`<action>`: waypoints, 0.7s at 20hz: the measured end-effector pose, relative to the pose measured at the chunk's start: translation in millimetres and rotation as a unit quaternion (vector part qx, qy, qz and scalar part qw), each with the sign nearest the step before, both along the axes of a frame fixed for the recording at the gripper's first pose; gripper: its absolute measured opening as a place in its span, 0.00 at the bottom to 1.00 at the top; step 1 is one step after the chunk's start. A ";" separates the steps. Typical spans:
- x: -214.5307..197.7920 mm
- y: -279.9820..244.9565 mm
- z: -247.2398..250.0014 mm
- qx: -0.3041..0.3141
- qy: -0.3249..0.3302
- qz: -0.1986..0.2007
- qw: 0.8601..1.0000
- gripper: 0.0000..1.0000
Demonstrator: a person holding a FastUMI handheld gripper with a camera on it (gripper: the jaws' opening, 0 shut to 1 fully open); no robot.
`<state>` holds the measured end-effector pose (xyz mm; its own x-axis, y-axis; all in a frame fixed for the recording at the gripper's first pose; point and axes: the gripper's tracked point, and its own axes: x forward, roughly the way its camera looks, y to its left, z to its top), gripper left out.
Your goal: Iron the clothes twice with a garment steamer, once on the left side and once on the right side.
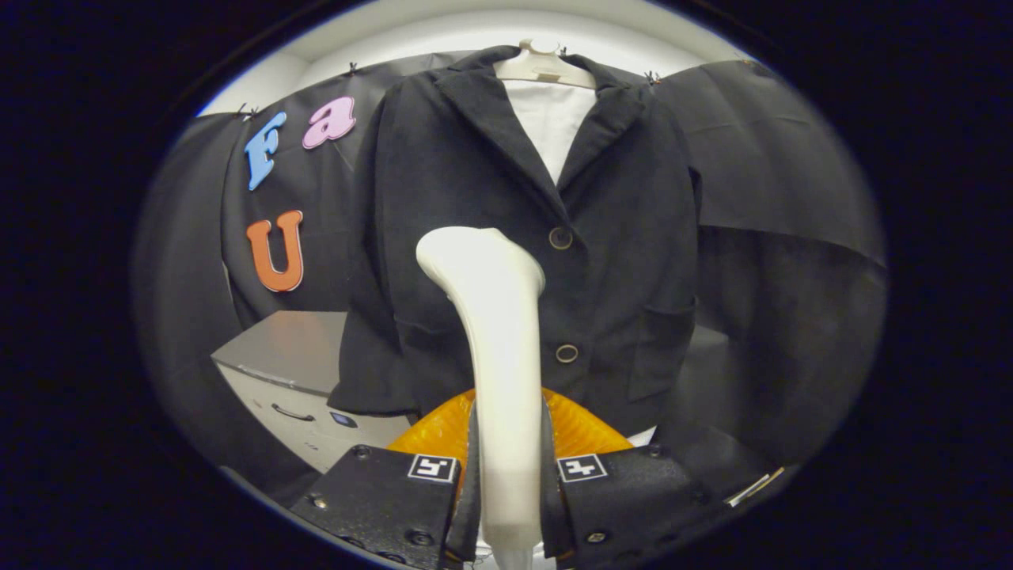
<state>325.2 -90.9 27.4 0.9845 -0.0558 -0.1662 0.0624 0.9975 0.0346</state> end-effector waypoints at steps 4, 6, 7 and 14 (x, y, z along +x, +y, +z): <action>-2.8 -3.7 -25.5 -0.006 0.015 -0.002 1.000 0.33; -4.0 -6.1 -42.0 -0.006 0.026 -0.004 1.000 0.33; -5.5 -6.3 -49.5 -0.006 0.030 -0.003 1.000 0.33; -5.6 -6.3 -87.8 -0.016 0.051 -0.004 0.999 0.33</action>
<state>319.6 -97.2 -60.4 0.9620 -0.0707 -0.2636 0.0724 0.9974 -0.0033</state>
